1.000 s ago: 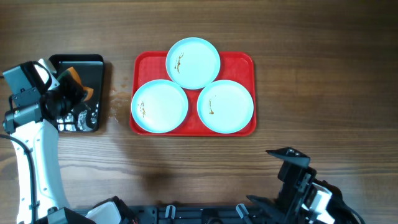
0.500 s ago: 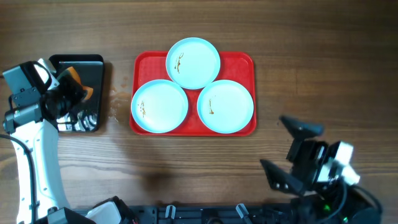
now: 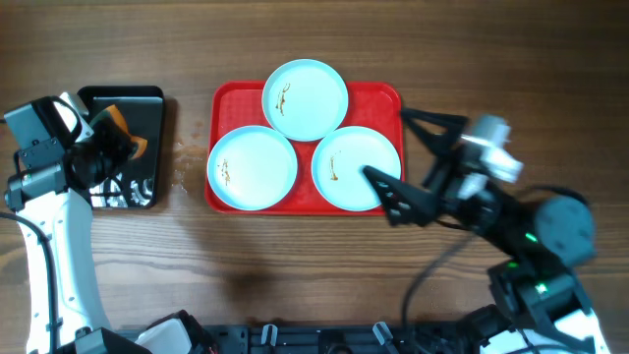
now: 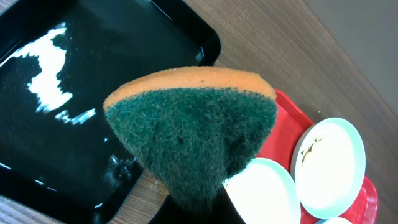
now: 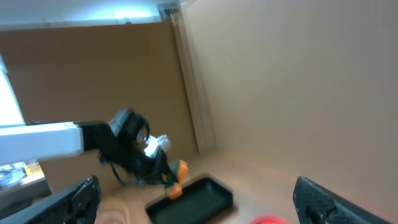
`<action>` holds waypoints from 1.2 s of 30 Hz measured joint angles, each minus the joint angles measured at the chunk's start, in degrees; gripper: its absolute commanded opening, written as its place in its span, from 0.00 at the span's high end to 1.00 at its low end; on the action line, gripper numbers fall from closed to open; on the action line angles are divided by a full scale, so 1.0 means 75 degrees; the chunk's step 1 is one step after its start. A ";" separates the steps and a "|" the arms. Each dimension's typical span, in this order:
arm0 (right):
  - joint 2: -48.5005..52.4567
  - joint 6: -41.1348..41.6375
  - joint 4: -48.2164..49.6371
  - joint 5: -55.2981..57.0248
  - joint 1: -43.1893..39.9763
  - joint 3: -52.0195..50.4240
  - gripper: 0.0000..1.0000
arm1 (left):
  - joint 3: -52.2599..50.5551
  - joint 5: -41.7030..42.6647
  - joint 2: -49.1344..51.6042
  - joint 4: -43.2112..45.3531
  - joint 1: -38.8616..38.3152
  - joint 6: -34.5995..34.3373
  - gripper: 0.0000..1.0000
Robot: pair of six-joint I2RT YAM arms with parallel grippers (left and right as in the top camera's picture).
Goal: Clean dirty plates on tray and stack at the side
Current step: 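Reach the right gripper to the left white plate and grip its rim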
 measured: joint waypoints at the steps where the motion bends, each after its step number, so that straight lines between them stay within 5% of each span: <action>1: 0.0294 -0.0230 -0.0268 0.0396 0.0487 0.0172 0.00 | 0.0000 0.0000 0.0000 0.0000 0.0000 0.0000 0.96; 10: 0.2687 -0.1183 -0.3293 0.4368 0.3882 0.2072 0.00 | 0.0000 0.0000 0.0000 0.0003 0.0000 0.0000 0.96; 15: 0.3858 -0.0851 -0.4100 0.4130 0.3963 0.2632 0.00 | 0.0000 0.0000 0.0000 0.0003 0.0000 0.0000 0.96; 23: 0.4252 0.0160 -0.3386 0.2081 0.4019 0.2725 0.00 | 0.0000 0.0000 0.0000 0.0003 0.0000 0.0000 0.96; 36: 0.7050 0.1641 -0.4911 0.3485 0.4010 0.3564 0.00 | 0.0000 -0.0994 0.0726 0.0863 0.0000 0.0000 0.96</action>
